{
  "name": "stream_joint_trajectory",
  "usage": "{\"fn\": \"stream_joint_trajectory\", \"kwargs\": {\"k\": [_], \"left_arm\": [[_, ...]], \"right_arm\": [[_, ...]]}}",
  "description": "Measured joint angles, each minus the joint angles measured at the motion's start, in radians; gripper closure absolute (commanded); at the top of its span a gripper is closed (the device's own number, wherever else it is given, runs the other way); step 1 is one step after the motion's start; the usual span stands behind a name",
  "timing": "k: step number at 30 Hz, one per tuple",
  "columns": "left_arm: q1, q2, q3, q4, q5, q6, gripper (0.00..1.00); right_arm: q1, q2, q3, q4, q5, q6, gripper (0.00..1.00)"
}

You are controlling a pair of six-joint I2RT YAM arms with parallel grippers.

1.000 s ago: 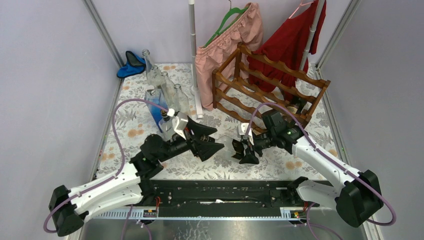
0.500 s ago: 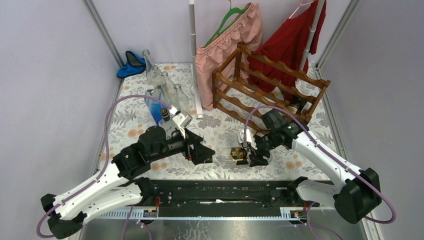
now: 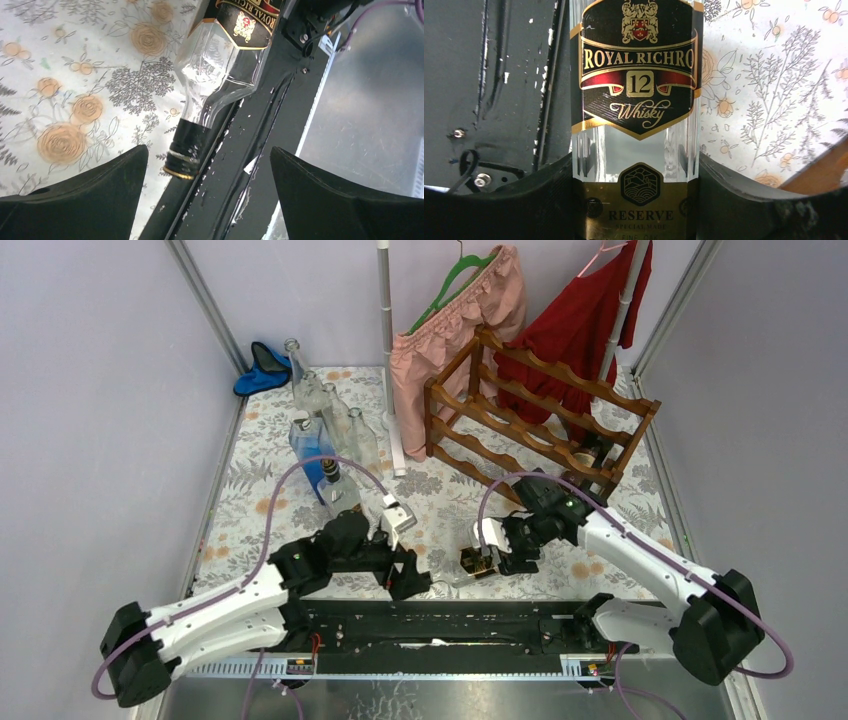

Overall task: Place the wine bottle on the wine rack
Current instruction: Pick up the wine bottle from the center of the board.

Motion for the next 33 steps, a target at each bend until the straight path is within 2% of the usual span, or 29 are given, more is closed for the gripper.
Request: {"fn": "stream_joint_trajectory", "kwargs": {"k": [6,12,17,23,30,33], "left_arm": [[0.036,0.187,-0.005,0.129,0.167,0.048,0.06],[0.059,0.297,-0.02,0.233,0.284,0.035,0.13],[0.058,0.238,-0.113,0.359,0.319,-0.077,0.16],[0.045,0.086,-0.175,0.43,0.279,-0.2,0.18],[0.043,0.045,-0.221,0.508,0.235,-0.289,0.23],[0.043,0.045,-0.23,0.514,0.224,-0.312,0.28]], "right_arm": [[0.032,-0.072,-0.036,0.023,0.008,-0.098,1.0],[0.04,-0.09,-0.045,0.025,-0.009,-0.153,1.0],[0.042,-0.118,-0.044,0.026,-0.015,-0.158,1.0],[0.043,-0.148,-0.021,0.021,-0.037,-0.141,1.0],[0.043,-0.151,0.01,0.029,-0.062,-0.101,1.0],[0.043,-0.151,0.015,0.029,-0.069,-0.089,1.0]]}}
